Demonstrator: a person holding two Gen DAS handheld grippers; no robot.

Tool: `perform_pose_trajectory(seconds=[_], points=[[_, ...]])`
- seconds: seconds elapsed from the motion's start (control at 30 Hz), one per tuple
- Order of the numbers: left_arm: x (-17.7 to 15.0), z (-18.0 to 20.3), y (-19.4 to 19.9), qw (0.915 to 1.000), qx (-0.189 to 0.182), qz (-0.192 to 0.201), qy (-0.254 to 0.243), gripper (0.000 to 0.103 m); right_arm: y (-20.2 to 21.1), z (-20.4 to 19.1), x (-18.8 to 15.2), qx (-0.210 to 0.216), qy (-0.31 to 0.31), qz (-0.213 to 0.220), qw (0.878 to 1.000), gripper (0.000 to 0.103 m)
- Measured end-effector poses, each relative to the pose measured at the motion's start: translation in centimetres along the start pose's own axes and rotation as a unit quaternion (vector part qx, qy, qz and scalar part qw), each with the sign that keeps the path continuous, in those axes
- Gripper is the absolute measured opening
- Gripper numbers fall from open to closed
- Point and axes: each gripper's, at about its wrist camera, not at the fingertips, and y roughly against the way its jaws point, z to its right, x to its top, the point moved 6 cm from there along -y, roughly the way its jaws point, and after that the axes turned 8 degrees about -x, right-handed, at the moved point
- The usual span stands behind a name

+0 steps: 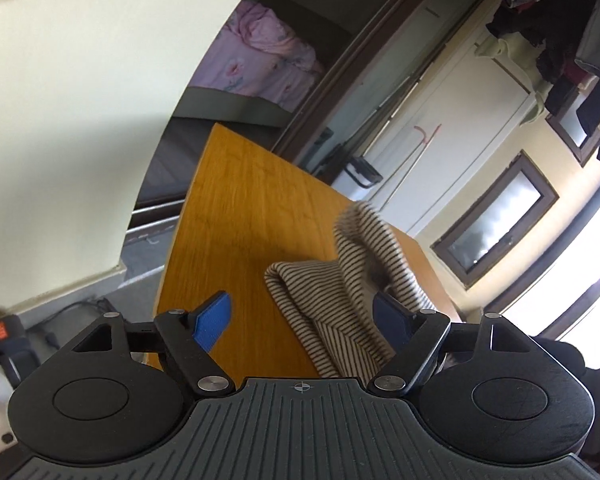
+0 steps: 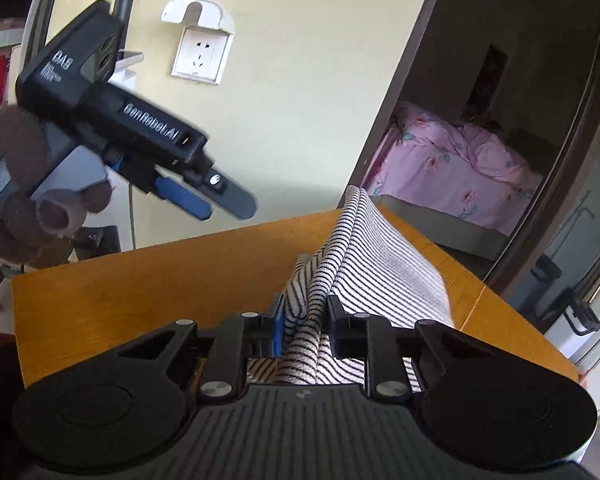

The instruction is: Fold clothes

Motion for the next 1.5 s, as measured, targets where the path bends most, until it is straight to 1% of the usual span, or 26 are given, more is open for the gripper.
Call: perform_pose_trajectory(seconds=[0.07,0.17,0.23,0.27,0.33,0.4,0.43,0.47,0.5,0.53,0.6,0.63,0.7,0.73,0.87,0.97,1.0,1.07,1.1,1.17,1.2,1.27,1.33,1.4,1.47,1.5], points=[[0.8,1.4,-0.3,0.9997,-0.020,0.002,-0.016,0.082,-0.6,-2.2,-0.7,-0.009,0.028,0.008,1.000,0.023],[1.9,3.5,-1.2,0.9976,-0.058,0.006,-0.037,0.082,-0.7,-3.1,-0.3,-0.007,0.037,0.013,0.999,0.023],[2.3,4.8,-2.9,0.9947,-0.090,0.000,-0.051,0.083,-0.8,-3.1,-0.1,-0.006,0.037,0.011,0.999,0.023],[2.1,4.6,-4.3,0.9949,-0.088,-0.014,-0.048,0.083,-0.7,-3.0,0.0,-0.004,0.037,0.012,0.999,0.023],[1.6,3.8,-7.2,0.9952,-0.079,-0.044,-0.039,0.081,-0.2,-2.6,0.2,0.004,0.032,0.017,0.999,0.029],[1.1,2.7,-9.7,0.9951,-0.063,-0.069,-0.031,0.075,1.3,-1.2,0.7,0.014,0.013,0.031,0.999,0.041],[0.9,2.1,-10.3,0.9953,-0.058,-0.072,-0.031,0.074,2.1,-0.3,1.0,0.017,0.002,0.041,0.999,0.045],[0.8,1.7,-10.7,0.9954,-0.053,-0.073,-0.030,0.074,3.0,0.6,1.3,0.019,-0.009,0.051,0.998,0.056],[0.9,1.3,-10.8,0.9956,-0.053,-0.072,-0.029,0.074,3.7,1.7,1.4,0.009,-0.019,0.059,0.998,0.062],[1.0,1.2,-10.7,0.9956,-0.054,-0.071,-0.026,0.074,4.3,2.8,1.5,-0.004,-0.028,0.066,0.997,0.063],[1.0,1.0,-10.8,0.9957,-0.053,-0.072,-0.027,0.074,4.5,4.9,0.9,-0.026,-0.054,0.060,0.996,0.063],[0.9,0.9,-10.8,0.9956,-0.051,-0.073,-0.030,0.074,3.8,5.8,0.4,-0.033,-0.071,0.048,0.996,0.063],[0.7,0.9,-10.8,0.9955,-0.049,-0.074,-0.034,0.074,2.2,6.1,-1.5,-0.029,-0.098,0.006,0.995,0.062],[0.6,0.9,-10.7,0.9955,-0.048,-0.074,-0.036,0.075,1.4,5.8,-2.8,-0.026,-0.098,-0.015,0.995,0.061],[0.5,0.9,-10.7,0.9952,-0.044,-0.077,-0.042,0.075,0.7,3.8,-3.8,-0.050,-0.045,-0.014,0.998,0.062],[0.4,0.9,-10.7,0.9950,-0.042,-0.078,-0.046,0.075,1.6,7.2,-2.0,-0.002,-0.111,-0.007,0.994,0.063],[0.3,1.0,-10.6,0.9950,-0.042,-0.078,-0.046,0.075,1.7,8.9,-1.3,0.006,-0.146,-0.004,0.989,0.066],[0.3,1.1,-10.6,0.9949,-0.041,-0.077,-0.049,0.075,1.4,12.8,-0.2,0.018,-0.216,-0.003,0.976,0.069],[0.2,1.1,-10.5,0.9949,-0.041,-0.077,-0.051,0.075,1.0,14.7,0.2,0.026,-0.249,-0.008,0.968,0.075],[0.1,1.2,-10.5,0.9947,-0.041,-0.077,-0.055,0.076,-1.5,16.9,-0.1,0.041,-0.282,-0.036,0.958,0.081],[0.1,1.2,-10.5,0.9946,-0.041,-0.077,-0.057,0.076,-2.9,17.9,-0.3,0.048,-0.297,-0.052,0.952,0.081],[0.0,1.3,-10.3,0.9943,-0.041,-0.077,-0.061,0.076,-5.8,18.4,-1.5,0.075,-0.339,-0.091,0.933,0.081],[-0.1,1.3,-10.2,0.9939,-0.042,-0.078,-0.066,0.076,-8.4,17.9,-2.7,0.099,-0.375,-0.118,0.914,0.081],[-0.1,1.2,-10.1,0.9935,-0.041,-0.081,-0.070,0.076,-10.2,17.6,-3.4,0.122,-0.407,-0.130,0.896,0.081],[-0.2,1.1,-10.0,0.9931,-0.039,-0.084,-0.073,0.076,-11.1,17.0,-4.0,0.149,-0.445,-0.136,0.872,0.081],[-0.2,1.0,-9.9,0.9928,-0.038,-0.085,-0.074,0.076,-11.1,16.8,-3.9,0.153,-0.449,-0.134,0.870,0.077]])
